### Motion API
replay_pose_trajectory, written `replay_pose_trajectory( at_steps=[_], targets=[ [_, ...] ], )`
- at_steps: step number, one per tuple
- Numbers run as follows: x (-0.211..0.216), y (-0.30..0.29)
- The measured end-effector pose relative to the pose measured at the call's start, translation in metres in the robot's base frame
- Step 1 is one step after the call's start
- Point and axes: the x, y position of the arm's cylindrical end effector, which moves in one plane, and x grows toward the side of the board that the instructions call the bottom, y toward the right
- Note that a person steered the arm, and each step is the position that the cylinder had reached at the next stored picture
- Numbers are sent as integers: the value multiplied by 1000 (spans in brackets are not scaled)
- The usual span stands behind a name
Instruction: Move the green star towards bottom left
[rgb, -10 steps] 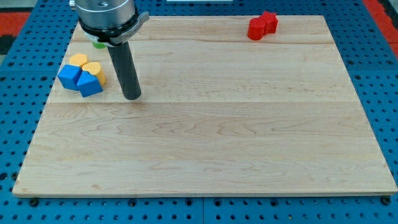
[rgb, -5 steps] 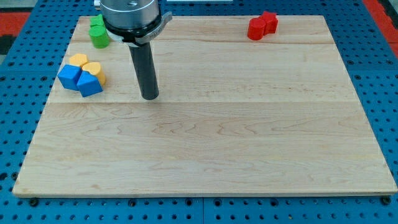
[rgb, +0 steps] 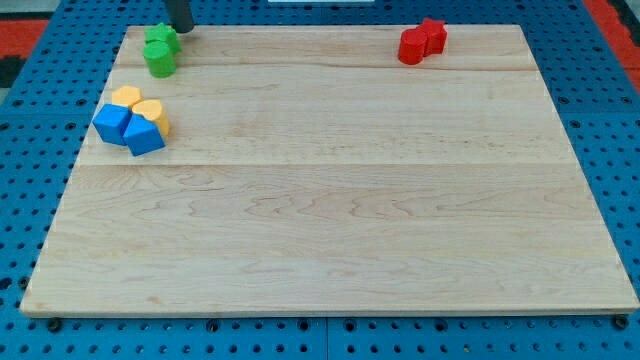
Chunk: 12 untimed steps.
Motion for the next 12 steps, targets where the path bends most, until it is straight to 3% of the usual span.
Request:
replay_pose_trajectory(
  at_steps=[3, 6, 9, 10, 12],
  targets=[
    [25, -65],
    [81, -25],
    [111, 90],
    [155, 87],
    [195, 87]
  ],
)
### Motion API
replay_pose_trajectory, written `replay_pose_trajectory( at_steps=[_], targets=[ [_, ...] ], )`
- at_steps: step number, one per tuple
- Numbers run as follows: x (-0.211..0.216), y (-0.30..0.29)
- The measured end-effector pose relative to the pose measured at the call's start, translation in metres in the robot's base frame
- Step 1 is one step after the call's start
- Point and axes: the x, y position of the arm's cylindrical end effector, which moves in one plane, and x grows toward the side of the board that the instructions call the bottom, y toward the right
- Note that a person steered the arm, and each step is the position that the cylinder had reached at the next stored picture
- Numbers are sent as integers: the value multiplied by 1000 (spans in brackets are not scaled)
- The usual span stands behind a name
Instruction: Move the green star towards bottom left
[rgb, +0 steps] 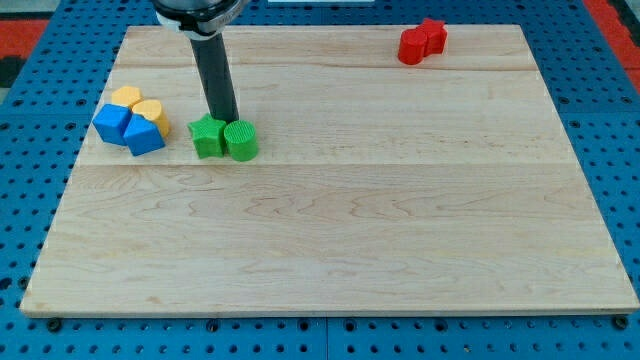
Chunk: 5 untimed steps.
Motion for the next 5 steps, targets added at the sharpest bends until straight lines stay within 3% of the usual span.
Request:
replay_pose_trajectory(
  at_steps=[2, 4, 5],
  targets=[
    [73, -42],
    [73, -56],
    [107, -93]
  ],
)
